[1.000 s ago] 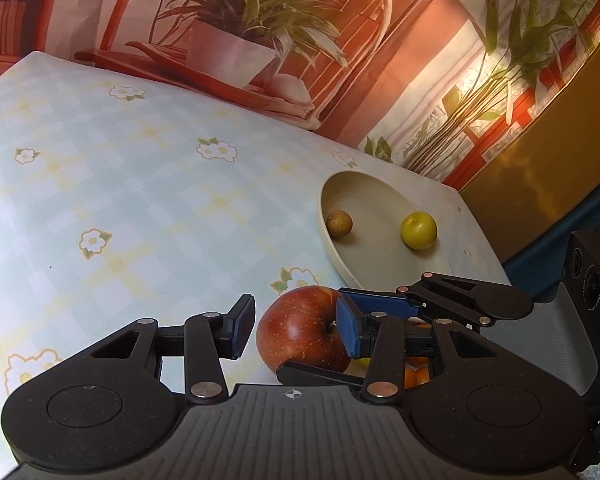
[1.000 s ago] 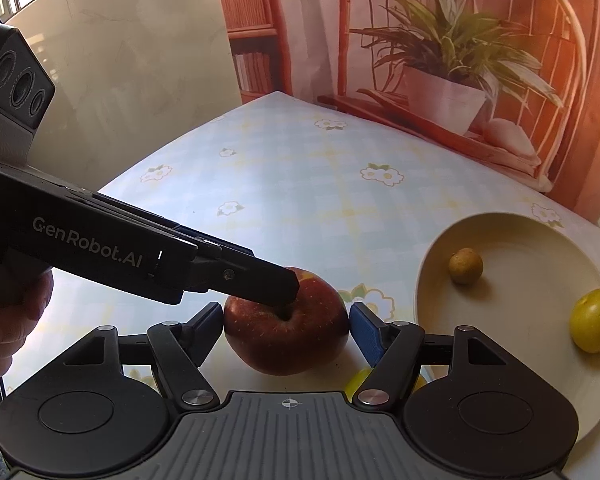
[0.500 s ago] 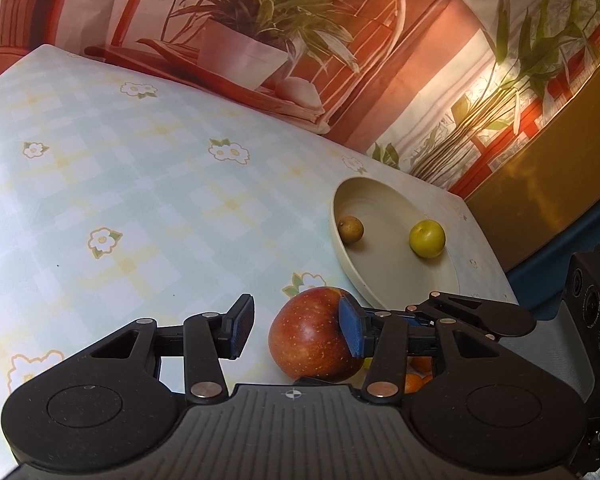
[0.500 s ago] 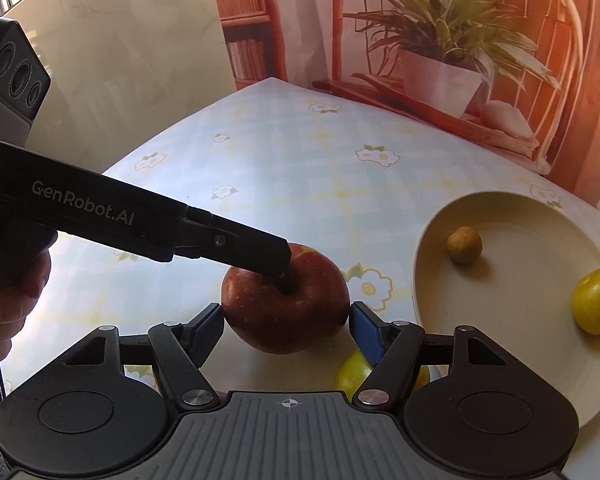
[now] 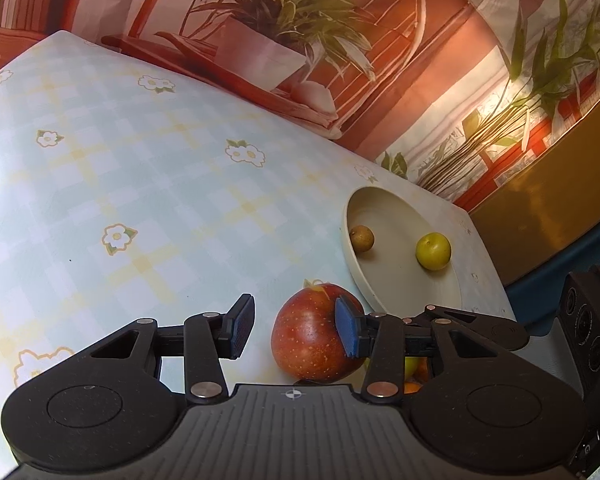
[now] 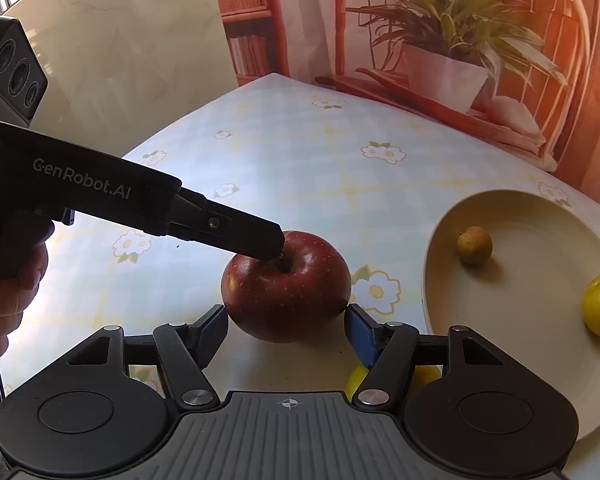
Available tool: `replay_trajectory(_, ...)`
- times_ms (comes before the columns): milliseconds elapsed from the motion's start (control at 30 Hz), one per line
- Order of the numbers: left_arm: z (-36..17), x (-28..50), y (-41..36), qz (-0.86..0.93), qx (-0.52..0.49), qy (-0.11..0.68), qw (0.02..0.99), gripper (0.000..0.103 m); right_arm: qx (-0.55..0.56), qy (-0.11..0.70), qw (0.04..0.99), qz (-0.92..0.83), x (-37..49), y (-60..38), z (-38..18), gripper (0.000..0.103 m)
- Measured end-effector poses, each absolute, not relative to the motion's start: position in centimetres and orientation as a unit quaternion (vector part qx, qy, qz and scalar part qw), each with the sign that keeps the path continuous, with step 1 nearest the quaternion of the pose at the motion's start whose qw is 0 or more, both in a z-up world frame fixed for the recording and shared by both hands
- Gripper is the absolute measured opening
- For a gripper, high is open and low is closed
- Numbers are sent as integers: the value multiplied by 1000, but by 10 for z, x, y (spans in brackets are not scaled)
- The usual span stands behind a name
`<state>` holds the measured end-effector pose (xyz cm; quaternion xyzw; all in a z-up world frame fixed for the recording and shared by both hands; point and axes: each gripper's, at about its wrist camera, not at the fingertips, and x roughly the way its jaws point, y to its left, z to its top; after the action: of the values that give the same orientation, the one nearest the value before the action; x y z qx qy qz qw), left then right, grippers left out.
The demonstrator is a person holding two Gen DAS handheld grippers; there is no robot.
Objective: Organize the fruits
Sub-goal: 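Lift the red apple with the right gripper and carry it toward the plate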
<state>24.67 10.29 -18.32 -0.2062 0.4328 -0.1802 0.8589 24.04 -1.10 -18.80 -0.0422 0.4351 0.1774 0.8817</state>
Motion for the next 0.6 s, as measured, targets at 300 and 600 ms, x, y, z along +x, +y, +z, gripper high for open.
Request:
replay_trajectory(300, -182, 248, 107, -196, -236, 427, 851, 46, -41, 433, 882, 180, 241, -13, -189, 60)
replay_trajectory(600, -195, 251, 100, -210, -231, 446, 839, 47, -48, 435, 881, 181, 240, -11, -189, 60)
